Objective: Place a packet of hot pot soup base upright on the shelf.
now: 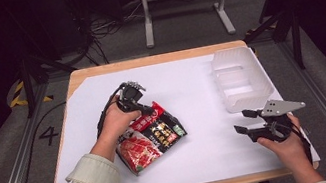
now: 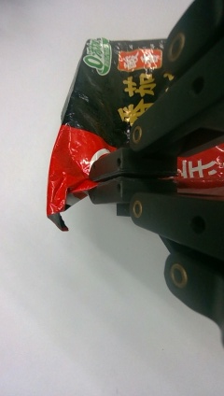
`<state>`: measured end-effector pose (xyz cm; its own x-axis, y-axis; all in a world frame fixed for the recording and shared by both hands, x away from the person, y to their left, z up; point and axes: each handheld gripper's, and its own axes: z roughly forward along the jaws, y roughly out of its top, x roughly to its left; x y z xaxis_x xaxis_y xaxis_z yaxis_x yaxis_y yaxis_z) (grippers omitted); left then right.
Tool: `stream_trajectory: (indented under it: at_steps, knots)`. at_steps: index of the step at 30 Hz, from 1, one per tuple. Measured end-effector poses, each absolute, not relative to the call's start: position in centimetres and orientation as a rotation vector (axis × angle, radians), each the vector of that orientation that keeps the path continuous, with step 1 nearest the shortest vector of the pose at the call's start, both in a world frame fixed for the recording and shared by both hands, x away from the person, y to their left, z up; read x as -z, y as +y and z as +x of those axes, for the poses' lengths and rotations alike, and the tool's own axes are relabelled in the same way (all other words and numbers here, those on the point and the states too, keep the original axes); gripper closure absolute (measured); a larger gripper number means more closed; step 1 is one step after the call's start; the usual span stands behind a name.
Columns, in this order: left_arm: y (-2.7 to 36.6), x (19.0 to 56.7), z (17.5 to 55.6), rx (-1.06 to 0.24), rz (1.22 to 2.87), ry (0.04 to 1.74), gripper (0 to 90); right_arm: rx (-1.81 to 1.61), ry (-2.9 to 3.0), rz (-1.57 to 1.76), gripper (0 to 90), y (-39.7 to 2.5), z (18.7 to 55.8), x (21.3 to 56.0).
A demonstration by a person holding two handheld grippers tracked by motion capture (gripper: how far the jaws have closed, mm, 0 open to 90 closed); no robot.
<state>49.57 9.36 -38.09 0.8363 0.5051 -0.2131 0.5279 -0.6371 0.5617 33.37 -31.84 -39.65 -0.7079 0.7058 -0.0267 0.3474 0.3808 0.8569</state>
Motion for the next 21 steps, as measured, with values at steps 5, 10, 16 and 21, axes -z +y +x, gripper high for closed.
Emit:
stream_trajectory:
  at_steps: [5,10,16,21]
  knots:
    - [9.8,36.3,48.3,0.008,2.359,0.719,88.8,-1.26,2.258,0.907,35.6,-31.8,33.4,39.7]
    - [10.7,34.6,47.0,-0.02,2.317,0.68,89.0,-1.258,2.261,0.913,35.8,-31.7,33.6,39.7]
    - [11.8,33.0,45.4,-0.042,2.275,0.643,89.2,-1.268,2.268,0.906,36.3,-31.3,33.7,39.8]
    - [12.5,31.5,43.9,-0.107,2.222,0.602,89.2,-1.273,2.272,0.905,36.4,-31.3,33.8,39.8]
